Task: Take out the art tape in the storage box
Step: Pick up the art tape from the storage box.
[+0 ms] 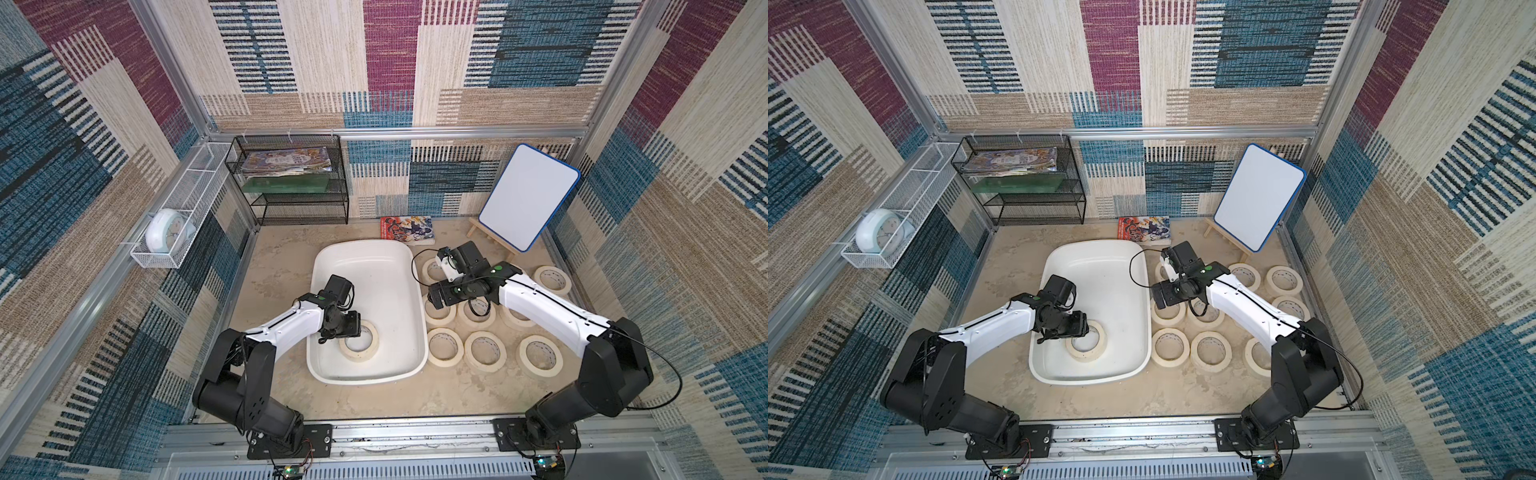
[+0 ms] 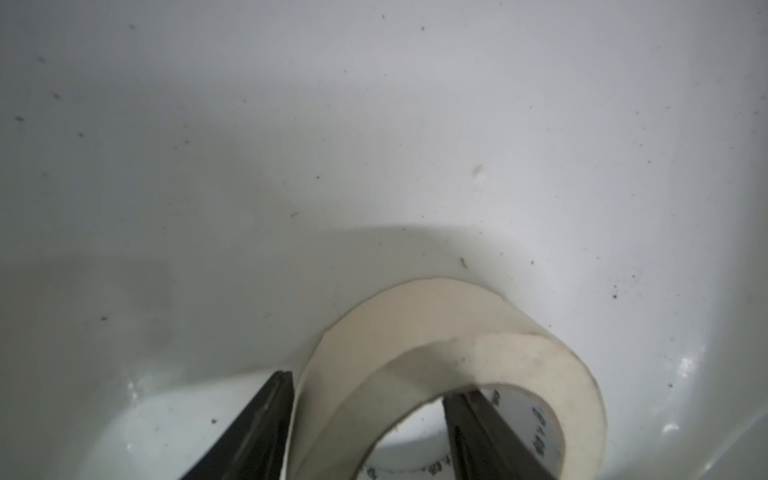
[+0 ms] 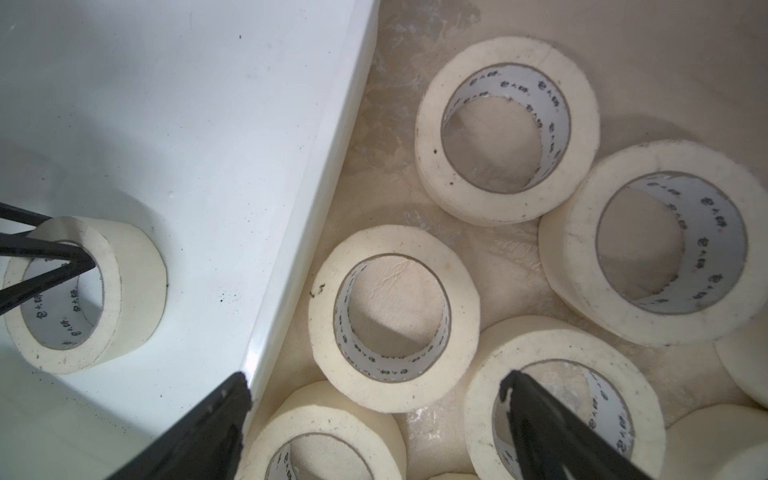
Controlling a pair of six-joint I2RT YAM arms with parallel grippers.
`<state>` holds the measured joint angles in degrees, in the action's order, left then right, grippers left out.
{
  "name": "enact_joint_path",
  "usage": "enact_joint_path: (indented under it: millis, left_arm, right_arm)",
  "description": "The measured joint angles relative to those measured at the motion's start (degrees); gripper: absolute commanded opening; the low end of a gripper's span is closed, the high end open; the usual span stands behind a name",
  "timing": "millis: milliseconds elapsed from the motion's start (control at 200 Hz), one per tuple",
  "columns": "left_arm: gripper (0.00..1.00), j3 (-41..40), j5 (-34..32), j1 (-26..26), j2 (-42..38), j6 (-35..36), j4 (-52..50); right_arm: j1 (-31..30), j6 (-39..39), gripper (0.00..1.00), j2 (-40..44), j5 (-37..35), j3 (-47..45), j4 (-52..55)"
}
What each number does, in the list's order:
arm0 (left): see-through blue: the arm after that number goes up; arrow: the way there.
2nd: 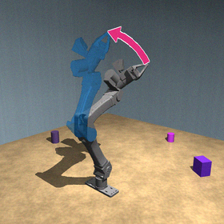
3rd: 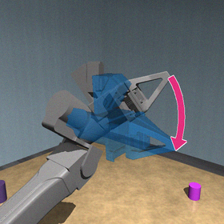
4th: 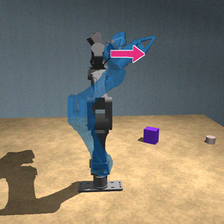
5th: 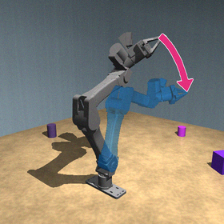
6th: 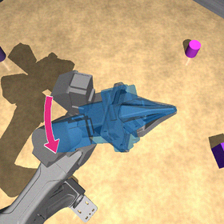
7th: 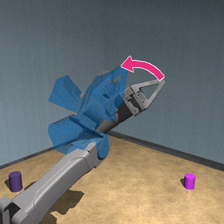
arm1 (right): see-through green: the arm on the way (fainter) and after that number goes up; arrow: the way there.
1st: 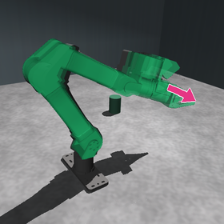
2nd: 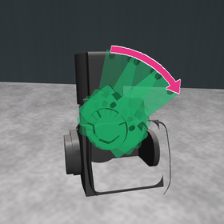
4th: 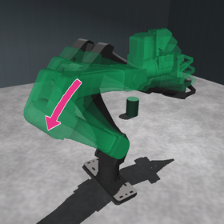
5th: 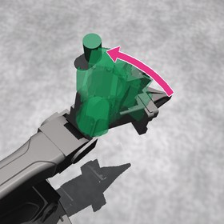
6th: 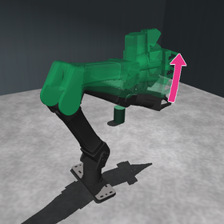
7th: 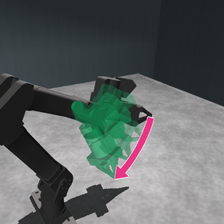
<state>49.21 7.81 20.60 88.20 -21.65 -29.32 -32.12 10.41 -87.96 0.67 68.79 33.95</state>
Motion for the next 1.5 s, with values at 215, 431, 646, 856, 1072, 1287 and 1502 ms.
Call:
enact_joint_path:
  millis: [215, 431, 646, 856, 1072, 1287, 1502]
  left_arm:
    - [0.20, 2.7, 1.2, 0.0, 3.2, 0.7, -0.1]
    - [0.10, 7.6, 1.7, 0.2, 3.3, 1.9, -1.2]
    - [0.09, 15.8, 1.0, 2.2, 3.0, 2.6, -3.1]
    - [0.09, 20.8, 0.3, 5.9, 4.4, 3.0, -4.6]
    - [0.11, 20.7, -0.6, 8.1, 3.0, 2.9, -5.5]
    - [0.15, 18.0, -4.9, 8.4, -0.8, 2.3, -7.5]
    - [0.16, 15.3, -6.8, 8.6, -3.8, 1.1, -7.3]
  right_arm:
    - [-0.1, 1.0, 0.99, 1.5, -0.3, -1.3, 0.2]
    - [-1.3, 2.1, 1.00, 2.3, -0.6, -0.2, 2.3]
    - [-8.7, 3.5, 1.00, 0.1, -0.8, 5.5, 4.7]
    - [-14.0, 4.8, 0.88, -4.4, 0.1, 11.6, 4.8]
    - [-14.5, 5.3, 0.36, -9.0, 1.0, 14.2, 4.5]
    - [-14.7, 5.8, 0.24, -11.0, 1.8, 15.9, 2.2]
    - [-14.6, 6.4, 0.51, -12.3, 3.5, 16.6, 1.5]
